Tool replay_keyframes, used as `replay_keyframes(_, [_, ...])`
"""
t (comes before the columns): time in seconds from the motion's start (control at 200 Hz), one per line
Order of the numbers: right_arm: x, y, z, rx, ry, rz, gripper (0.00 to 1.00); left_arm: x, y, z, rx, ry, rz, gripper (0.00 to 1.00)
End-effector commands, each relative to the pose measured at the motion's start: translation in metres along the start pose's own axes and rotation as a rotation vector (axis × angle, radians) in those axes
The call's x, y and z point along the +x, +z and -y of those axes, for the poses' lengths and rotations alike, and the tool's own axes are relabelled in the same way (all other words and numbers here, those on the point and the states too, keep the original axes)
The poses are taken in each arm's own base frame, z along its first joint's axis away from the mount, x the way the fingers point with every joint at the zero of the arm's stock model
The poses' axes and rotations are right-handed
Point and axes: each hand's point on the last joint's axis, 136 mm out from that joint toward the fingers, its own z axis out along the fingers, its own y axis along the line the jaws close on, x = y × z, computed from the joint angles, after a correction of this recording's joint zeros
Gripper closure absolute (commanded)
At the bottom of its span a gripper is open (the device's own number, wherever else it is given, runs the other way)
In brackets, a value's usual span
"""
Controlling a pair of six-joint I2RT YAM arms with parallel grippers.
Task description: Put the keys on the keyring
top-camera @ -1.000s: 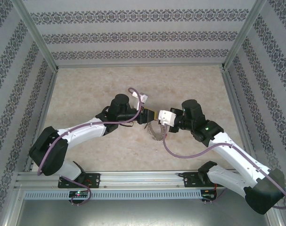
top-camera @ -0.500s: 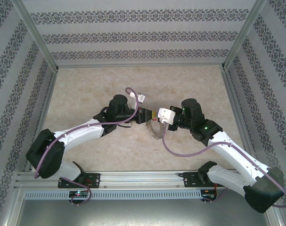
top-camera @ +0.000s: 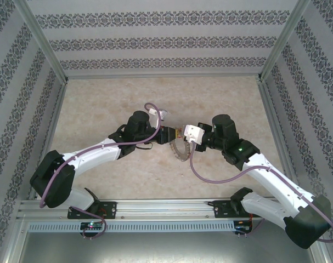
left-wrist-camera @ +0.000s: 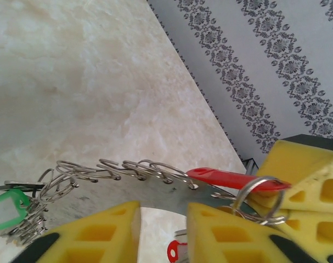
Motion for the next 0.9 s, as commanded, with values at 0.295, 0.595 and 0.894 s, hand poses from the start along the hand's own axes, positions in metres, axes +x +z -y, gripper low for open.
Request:
replay_keyframes(0.295, [-0.033,-0.009,0.006,0.014,0.010,0.127,1.00,-0.029,-0.062,0.009,0.053,0.114,0.161,0.43])
replay_keyframes(0.595, [-0.046,-0.009,0.005,-0.012,0.033,0.186,1.00,-0.032,-0.051,0.030,0.165,0.087,0.117,0.42])
replay_keyframes(0.894, [-0.050,-0.008,-0.003,-0.060,0.027,0.208,1.00,-0.028,-0.047,0.058,0.307,0.088,0.027,0.52])
